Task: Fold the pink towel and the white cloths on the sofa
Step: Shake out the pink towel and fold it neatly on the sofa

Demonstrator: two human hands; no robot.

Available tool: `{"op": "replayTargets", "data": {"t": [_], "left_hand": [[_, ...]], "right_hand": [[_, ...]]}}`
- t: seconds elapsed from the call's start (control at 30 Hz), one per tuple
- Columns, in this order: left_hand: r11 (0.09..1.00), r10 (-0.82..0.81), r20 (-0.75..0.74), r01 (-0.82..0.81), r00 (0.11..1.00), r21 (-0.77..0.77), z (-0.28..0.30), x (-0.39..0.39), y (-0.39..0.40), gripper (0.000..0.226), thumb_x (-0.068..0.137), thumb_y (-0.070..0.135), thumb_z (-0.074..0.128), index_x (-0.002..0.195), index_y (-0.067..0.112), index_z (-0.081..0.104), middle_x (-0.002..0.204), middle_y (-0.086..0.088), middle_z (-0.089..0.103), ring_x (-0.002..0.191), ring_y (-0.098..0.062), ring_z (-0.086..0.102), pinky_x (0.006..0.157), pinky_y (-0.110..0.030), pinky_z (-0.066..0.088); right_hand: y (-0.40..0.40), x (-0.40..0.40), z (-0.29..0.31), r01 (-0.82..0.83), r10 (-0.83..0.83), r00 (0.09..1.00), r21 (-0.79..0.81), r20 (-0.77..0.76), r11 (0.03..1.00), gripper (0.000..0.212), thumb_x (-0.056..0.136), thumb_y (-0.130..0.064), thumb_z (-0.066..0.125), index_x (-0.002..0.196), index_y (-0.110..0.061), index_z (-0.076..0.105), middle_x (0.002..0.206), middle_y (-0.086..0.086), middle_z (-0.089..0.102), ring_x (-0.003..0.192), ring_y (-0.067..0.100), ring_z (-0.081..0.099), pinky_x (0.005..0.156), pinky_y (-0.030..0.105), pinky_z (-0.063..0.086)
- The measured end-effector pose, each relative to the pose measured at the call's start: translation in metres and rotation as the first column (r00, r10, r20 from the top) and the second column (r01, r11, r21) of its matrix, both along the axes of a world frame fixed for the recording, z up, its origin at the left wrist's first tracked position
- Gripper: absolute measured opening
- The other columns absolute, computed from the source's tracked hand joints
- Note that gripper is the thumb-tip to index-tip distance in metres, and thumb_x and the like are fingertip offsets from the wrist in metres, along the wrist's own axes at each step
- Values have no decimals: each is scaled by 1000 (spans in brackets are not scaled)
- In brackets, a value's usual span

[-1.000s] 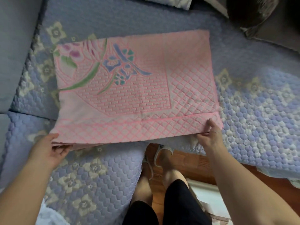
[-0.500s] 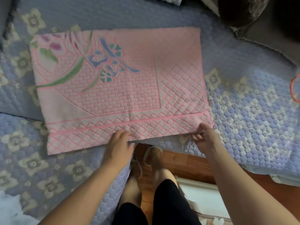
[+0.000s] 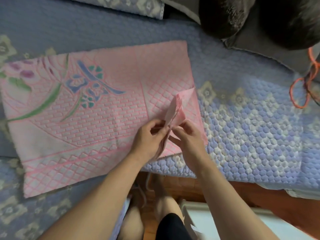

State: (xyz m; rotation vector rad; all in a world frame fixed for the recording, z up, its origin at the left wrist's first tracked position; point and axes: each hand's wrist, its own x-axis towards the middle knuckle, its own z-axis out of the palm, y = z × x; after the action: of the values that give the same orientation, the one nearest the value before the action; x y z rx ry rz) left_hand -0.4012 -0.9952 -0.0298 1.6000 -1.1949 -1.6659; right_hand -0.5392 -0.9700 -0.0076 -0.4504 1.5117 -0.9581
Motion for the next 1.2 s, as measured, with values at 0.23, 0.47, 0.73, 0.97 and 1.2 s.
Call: {"op": "replayTargets", "data": {"t": [0.23, 0.47, 0.73, 0.97, 1.2], "left_hand": [[1000, -16, 96, 15, 995, 8, -1, -5, -12, 11, 89, 18, 73, 98, 22, 69, 87, 10, 73, 80, 2, 67, 69, -13, 51], [987, 23, -46, -16, 999, 160, -3, -4, -21, 10, 95, 27, 68, 95, 18, 74, 88, 4, 76, 87, -9, 71, 79, -26, 54], [990, 27, 144, -6, 989, -144, 26, -13, -11, 5, 94, 26, 69, 93, 22, 70, 78, 15, 69, 73, 2, 61, 66, -12, 45], [966, -104, 196, 146, 975, -213, 37, -23, -6, 8, 90, 14, 70, 85, 14, 63, 87, 0, 63, 80, -12, 63, 68, -20, 50], [976, -98, 130, 121, 987, -180, 40, -24, -7, 7, 93, 18, 69, 100, 22, 68, 95, 5, 69, 86, -12, 67, 71, -20, 54]], "right_hand": [[-11, 12, -6, 13, -1, 986, 73, -165, 997, 7, 84, -18, 65, 88, -12, 65, 89, 18, 71, 89, 35, 71, 84, 60, 58], [1, -5, -3, 211, -210, 977, 128, -25, 969, 17, 99, -12, 57, 111, -2, 65, 109, 18, 71, 101, 31, 71, 82, 48, 62], [10, 1, 6, 513, -434, 657, -56, -617, 857, 27, 85, -10, 57, 68, -15, 36, 77, 0, 40, 64, 11, 34, 63, 31, 35], [-4, 20, 17, 192, -264, 831, -193, -489, 962, 16, 96, -16, 65, 84, -12, 55, 82, 1, 58, 75, 11, 53, 68, 21, 46], [-1, 12, 19, 115, -204, 865, -214, -459, 970, 14, 97, -30, 67, 96, -16, 65, 93, -4, 68, 92, 11, 66, 78, 26, 54]]}}
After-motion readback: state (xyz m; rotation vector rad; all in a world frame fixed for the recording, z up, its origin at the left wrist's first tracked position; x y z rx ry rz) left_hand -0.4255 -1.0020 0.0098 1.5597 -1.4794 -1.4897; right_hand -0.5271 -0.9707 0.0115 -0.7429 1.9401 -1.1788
